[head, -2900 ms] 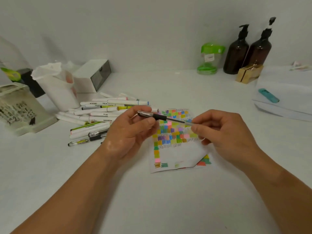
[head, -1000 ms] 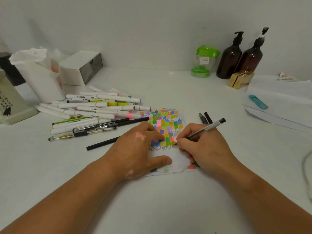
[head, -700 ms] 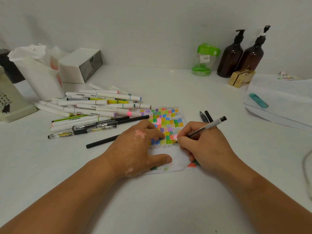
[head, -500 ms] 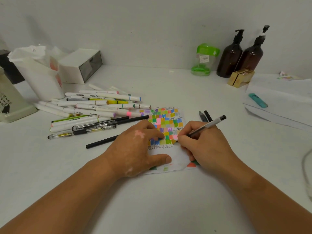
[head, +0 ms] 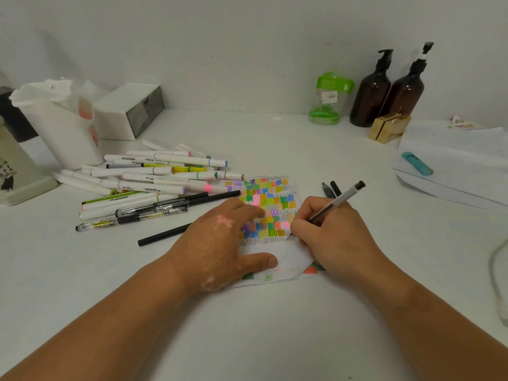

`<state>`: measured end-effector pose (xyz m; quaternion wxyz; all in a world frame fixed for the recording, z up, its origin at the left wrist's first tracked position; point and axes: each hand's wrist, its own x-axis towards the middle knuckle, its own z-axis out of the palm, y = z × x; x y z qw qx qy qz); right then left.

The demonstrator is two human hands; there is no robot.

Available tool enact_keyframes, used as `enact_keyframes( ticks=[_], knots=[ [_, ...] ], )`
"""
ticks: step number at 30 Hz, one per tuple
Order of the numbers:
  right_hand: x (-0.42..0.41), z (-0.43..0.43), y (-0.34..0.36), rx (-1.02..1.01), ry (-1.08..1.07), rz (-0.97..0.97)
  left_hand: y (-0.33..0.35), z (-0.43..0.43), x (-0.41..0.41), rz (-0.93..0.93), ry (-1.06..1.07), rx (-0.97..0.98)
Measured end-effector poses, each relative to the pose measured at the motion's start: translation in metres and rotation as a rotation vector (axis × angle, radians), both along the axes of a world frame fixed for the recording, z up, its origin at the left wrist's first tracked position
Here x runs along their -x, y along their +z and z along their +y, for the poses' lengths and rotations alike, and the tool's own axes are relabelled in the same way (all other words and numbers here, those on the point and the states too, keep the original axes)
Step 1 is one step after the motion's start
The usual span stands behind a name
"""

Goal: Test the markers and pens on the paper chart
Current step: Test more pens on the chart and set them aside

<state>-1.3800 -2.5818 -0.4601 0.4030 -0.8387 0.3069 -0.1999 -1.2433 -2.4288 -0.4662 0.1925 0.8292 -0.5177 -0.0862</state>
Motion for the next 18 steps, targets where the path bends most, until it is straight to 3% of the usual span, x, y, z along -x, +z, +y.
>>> enact_keyframes(
  ticks=[3, 8, 14, 18],
  knots=[
    [0.002, -0.006, 0.004, -0.112, -0.100, -0.181, 0.001, 0.003, 0.002, 0.089, 0.074, 0.108],
    [0.007, -0.009, 0.012, -0.356, -0.014, -0.366, 0.011, 0.004, -0.003, 0.291, 0.208, 0.442],
    [0.008, -0.005, 0.018, -0.638, 0.156, -0.521, 0.010, 0.007, -0.004, 0.484, 0.153, 0.506],
    [0.009, -0.004, 0.021, -0.588, 0.194, -0.552, 0.011, 0.006, -0.003, 0.567, 0.124, 0.560]
  ],
)
